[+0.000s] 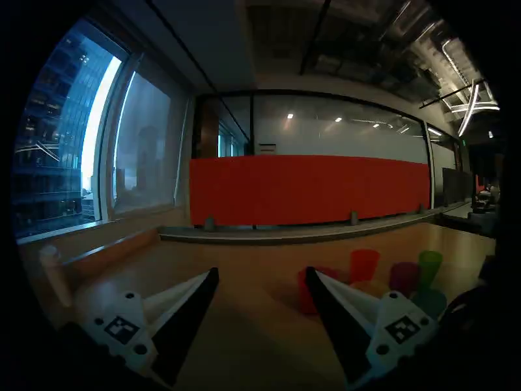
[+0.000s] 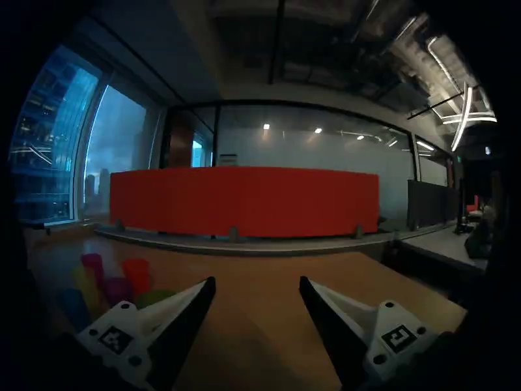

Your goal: Pour water

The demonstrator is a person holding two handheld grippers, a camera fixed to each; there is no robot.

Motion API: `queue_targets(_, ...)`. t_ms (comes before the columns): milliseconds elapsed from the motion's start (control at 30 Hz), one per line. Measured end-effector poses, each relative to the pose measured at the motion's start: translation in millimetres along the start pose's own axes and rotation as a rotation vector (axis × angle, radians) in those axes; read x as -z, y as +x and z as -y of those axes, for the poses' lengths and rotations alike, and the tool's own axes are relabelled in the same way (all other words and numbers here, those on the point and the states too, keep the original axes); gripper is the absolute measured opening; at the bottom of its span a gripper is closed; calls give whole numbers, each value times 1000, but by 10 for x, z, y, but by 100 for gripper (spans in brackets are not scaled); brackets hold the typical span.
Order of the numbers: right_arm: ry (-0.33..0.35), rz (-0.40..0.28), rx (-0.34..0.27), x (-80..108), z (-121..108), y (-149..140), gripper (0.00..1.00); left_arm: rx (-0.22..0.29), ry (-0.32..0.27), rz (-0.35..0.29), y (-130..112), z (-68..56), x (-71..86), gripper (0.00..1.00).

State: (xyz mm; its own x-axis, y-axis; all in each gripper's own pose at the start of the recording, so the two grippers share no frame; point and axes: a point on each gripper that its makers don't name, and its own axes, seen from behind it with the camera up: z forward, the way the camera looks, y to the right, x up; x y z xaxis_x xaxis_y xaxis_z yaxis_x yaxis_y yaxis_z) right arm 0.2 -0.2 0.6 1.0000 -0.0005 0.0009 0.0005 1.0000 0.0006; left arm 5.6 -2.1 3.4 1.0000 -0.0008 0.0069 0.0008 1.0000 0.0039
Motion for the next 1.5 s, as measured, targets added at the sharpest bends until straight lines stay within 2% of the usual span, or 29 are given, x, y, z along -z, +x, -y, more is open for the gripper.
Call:
queue_targets(200,17,36,12,-93,23,75,99,12,-2,19,177,30,-48,98)
queue_targets(400,36,88,-8,-184,33,219,99,12,-14,23,444,17,-105,98)
queue_targets(700,45,63,-13,-295,-41,674,99,25,-52,24,903,-58,-197,98)
queue_targets(900,69,44,-18,-324,-18,1017,99,6,-66,1,1264,-83,-233,98)
queue_targets(1000,78,37,-4,-335,6,1170,99,-4,-76,-10,1423,-119,-247,98)
queue_targets(1267,91,21,30,-355,77,1454,99,14,-150,-11,1751,-315,-290,99)
queue_targets(1500,135,18,37,-353,184,1499,99,-6,-203,-12,1837,-432,-295,99)
